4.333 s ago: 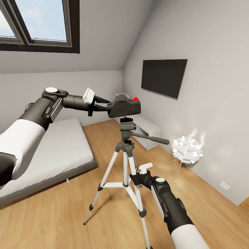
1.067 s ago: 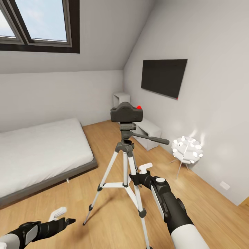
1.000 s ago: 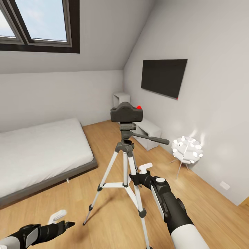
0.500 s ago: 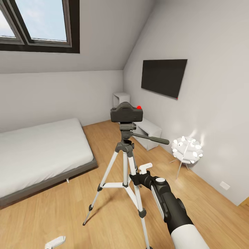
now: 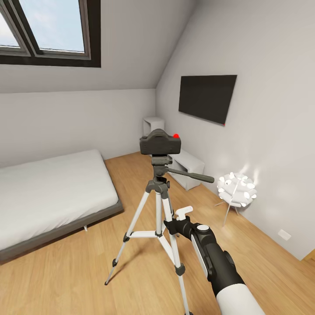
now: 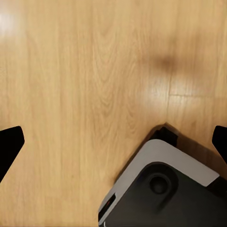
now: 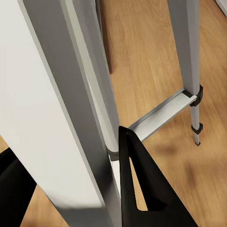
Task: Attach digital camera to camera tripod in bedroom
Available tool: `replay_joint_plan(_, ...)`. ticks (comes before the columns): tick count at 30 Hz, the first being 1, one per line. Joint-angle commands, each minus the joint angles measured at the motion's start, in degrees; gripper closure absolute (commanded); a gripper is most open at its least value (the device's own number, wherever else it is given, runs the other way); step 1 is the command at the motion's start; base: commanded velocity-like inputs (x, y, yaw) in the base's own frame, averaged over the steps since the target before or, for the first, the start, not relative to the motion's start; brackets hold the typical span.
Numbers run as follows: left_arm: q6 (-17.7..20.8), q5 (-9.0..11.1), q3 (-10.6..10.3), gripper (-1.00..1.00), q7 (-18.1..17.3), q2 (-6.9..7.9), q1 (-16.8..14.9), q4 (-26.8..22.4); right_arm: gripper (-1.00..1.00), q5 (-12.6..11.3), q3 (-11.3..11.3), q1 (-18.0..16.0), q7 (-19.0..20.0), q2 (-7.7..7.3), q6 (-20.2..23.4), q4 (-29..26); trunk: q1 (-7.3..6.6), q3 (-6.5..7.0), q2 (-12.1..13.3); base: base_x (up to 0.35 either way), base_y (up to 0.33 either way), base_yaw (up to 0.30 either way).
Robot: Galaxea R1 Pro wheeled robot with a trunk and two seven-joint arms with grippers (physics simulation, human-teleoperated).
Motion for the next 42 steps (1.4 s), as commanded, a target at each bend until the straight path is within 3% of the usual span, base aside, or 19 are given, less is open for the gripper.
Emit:
replay_joint_plan(1,0.2,0.3,-0.3,-1.0,0.2,-0.03,0.0,0.0,1.0,0.6,-0.1,0.0,0.4,0.02,0.2,-0.1,0.04,-0.12,-0.1,0.0,0.0,0.0)
replay_joint_plan(15,0.3,0.6,-0.3,-1.0,0.4,-2.34,0.4,0.1,1.0,1.5,-0.1,0.1,0.4,0.08,0.2,-0.1,0.04,-0.12,-0.1,0.0,0.0,0.0)
replay_joint_plan(16,0.2,0.6,-0.3,-1.0,0.4,-2.43,0.5,0.1,-1.0,1.5,-0.1,0.1,0.4,0.08,0.2,-0.1,0.04,-0.12,-0.1,0.0,0.0,0.0)
replay_joint_plan(33,-0.3,0.6,-0.3,-1.0,0.2,-3.38,1.0,0.1,-1.0,1.7,-0.1,0.6,0.4,0.02,0.2,-0.1,0.04,-0.12,-0.1,-0.005,0.0,0.0)
replay_joint_plan(42,-0.3,0.6,-0.3,-1.0,0.3,-3.93,0.9,0.1,-1.0,1.7,-0.1,0.7,0.4,-0.17,0.2,-0.1,0.04,-0.12,-0.1,-0.227,0.0,0.0)
